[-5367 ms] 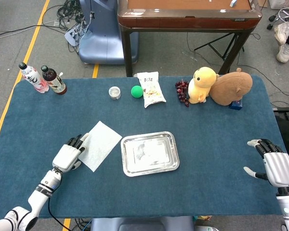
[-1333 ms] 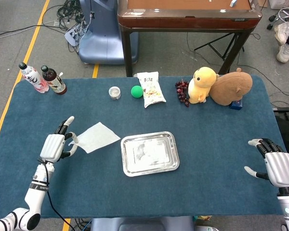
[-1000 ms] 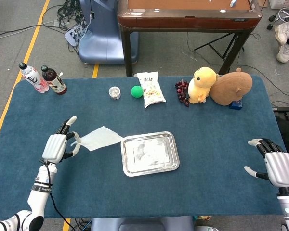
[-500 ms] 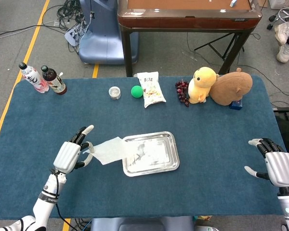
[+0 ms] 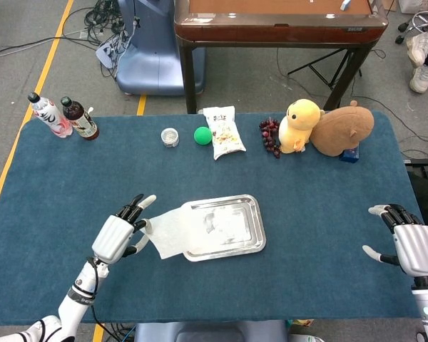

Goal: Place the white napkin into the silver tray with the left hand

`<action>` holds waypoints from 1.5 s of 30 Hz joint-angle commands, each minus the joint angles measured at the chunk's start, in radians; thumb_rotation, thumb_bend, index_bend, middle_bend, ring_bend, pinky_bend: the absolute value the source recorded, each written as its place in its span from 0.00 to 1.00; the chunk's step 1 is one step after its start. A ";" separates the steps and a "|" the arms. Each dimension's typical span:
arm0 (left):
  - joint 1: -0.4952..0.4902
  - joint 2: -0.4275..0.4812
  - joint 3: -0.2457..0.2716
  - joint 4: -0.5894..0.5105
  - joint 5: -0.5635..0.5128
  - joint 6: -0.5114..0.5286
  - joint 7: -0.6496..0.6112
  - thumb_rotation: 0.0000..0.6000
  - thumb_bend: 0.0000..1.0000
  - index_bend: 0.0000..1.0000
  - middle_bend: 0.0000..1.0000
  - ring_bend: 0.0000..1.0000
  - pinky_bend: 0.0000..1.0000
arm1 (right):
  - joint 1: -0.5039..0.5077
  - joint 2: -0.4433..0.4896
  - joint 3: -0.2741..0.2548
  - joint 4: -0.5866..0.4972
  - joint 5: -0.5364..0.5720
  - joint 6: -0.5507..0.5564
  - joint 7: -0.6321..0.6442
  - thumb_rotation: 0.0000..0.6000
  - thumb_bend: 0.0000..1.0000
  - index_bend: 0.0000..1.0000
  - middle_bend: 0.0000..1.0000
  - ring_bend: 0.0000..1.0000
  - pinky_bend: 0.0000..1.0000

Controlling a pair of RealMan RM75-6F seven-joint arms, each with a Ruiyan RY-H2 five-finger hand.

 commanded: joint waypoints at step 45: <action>-0.183 -0.114 -0.019 0.122 -0.041 -0.214 0.009 1.00 0.44 0.69 0.11 0.03 0.25 | -0.007 0.019 0.009 0.001 0.006 0.012 0.047 1.00 0.05 0.27 0.28 0.18 0.30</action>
